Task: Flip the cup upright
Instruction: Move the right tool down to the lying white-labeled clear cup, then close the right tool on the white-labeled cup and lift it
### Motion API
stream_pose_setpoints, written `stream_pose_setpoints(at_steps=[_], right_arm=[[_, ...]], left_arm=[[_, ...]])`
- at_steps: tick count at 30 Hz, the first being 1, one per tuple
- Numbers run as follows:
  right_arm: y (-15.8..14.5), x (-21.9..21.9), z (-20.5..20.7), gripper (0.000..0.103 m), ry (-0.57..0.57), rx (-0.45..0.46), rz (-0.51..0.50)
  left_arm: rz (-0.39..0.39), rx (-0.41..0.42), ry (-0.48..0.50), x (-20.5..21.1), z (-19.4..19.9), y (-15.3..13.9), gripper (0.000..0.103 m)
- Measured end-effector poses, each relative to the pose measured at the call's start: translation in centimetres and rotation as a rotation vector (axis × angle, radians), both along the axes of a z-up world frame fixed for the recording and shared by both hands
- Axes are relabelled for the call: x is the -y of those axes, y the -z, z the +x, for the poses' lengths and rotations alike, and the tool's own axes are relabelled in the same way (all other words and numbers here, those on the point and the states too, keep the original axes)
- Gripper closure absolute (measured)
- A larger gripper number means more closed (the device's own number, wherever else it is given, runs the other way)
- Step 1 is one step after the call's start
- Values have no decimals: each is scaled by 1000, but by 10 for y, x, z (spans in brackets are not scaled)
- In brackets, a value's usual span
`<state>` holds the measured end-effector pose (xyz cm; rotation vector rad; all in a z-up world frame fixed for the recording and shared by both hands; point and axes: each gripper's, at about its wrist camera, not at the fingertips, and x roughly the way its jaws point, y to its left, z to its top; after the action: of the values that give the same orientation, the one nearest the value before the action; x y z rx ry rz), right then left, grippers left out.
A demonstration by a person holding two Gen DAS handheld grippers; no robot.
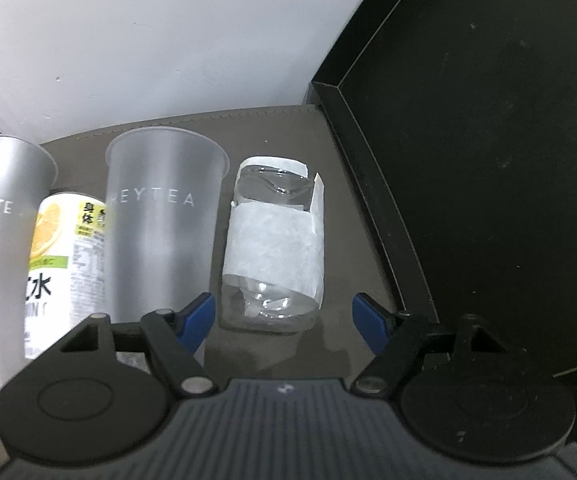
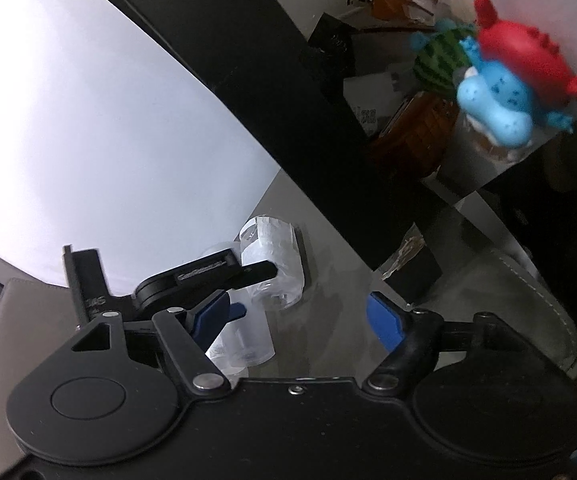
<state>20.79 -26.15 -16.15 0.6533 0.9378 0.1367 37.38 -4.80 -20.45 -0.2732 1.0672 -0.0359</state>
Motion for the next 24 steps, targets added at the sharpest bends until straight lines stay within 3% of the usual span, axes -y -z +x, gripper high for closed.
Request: stream_pose_setpoints(at_steps=[5,7,18,24], right_arm=[[4,5,0,28,19,-20,59],[4,6,-1,28,24,-23,74],[5,9,-2,28,33,-38,114],[12,13,-1,28,51,-50,165]], left_arm=[[16,1,-20,5,4,8,29],[4,-9,-33,4,5,10,44],[-44,21,-46,-2,-11,-14,45],[-74,31,-31,-6,-40,-33,45]])
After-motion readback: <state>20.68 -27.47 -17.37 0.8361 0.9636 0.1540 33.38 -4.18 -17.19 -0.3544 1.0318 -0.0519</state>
